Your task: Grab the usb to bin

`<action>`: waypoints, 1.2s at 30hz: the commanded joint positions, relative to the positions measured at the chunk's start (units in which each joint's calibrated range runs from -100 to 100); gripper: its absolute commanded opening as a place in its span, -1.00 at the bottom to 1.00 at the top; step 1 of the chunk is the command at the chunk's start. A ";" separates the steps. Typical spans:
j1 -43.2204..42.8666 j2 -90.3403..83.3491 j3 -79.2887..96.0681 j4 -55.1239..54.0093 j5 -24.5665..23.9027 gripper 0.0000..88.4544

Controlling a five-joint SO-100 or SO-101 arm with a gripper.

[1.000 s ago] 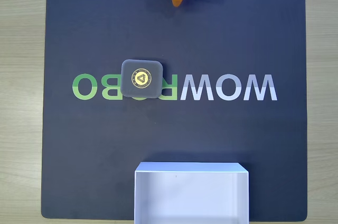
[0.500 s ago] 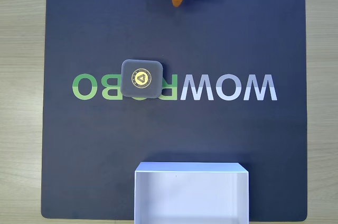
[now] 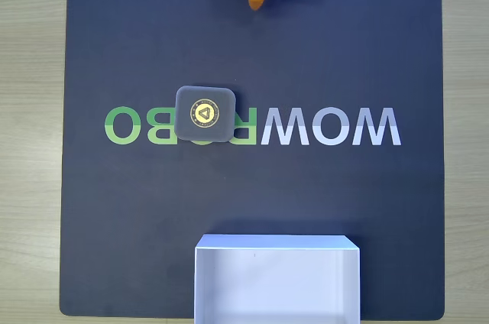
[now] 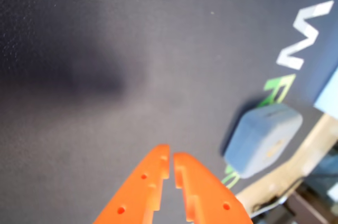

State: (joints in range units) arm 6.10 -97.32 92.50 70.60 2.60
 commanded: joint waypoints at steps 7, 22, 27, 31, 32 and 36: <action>0.46 26.23 -21.04 -13.47 -0.60 -0.97; 25.89 71.42 -68.65 8.53 0.03 -0.97; 28.33 77.61 -69.37 8.18 5.29 -0.97; 26.47 83.37 -69.64 5.39 7.87 -0.97; 25.97 84.81 -69.64 3.99 8.34 -0.97; 22.86 89.47 -69.82 -1.42 10.08 -0.94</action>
State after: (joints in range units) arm 29.97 -9.25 25.44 71.81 11.66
